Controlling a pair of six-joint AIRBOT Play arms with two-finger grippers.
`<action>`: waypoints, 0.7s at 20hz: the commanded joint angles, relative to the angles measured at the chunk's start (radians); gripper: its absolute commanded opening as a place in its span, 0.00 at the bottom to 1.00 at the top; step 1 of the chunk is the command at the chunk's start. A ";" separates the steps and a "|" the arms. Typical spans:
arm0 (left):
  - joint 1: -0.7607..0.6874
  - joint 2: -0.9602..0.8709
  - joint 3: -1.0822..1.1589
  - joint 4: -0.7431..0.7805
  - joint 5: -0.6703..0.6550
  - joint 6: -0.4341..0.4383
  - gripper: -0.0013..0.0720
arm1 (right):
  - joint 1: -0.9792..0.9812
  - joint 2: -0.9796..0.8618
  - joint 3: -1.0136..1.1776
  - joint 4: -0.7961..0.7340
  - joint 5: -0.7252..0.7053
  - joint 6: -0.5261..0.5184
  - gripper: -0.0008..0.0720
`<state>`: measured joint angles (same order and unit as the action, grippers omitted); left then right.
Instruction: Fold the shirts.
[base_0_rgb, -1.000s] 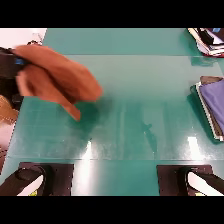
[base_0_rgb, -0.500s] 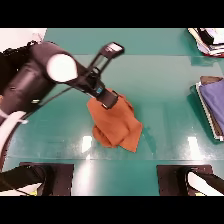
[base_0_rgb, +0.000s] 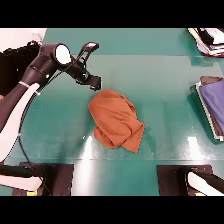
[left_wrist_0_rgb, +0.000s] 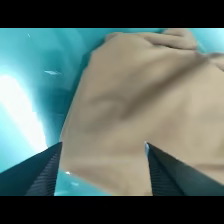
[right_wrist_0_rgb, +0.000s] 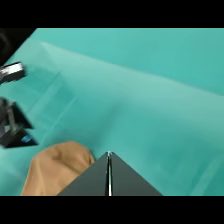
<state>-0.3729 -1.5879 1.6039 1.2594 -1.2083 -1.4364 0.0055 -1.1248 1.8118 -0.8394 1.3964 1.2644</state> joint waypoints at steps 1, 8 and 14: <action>0.070 -0.129 -0.002 -0.175 0.030 0.098 0.85 | 0.001 -0.027 0.000 0.000 0.074 0.031 0.04; 0.043 -0.240 -0.002 -0.215 0.152 0.111 0.84 | 0.024 -0.120 -0.022 -0.133 0.156 0.109 0.04; 0.062 -0.235 0.035 -0.202 0.122 0.109 0.05 | 0.053 -0.119 -0.367 -0.157 0.121 0.108 0.04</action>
<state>-0.3237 -1.8210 1.6157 1.0554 -1.0603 -1.3281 0.0479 -1.2400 1.5894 -0.9752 1.5291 1.3655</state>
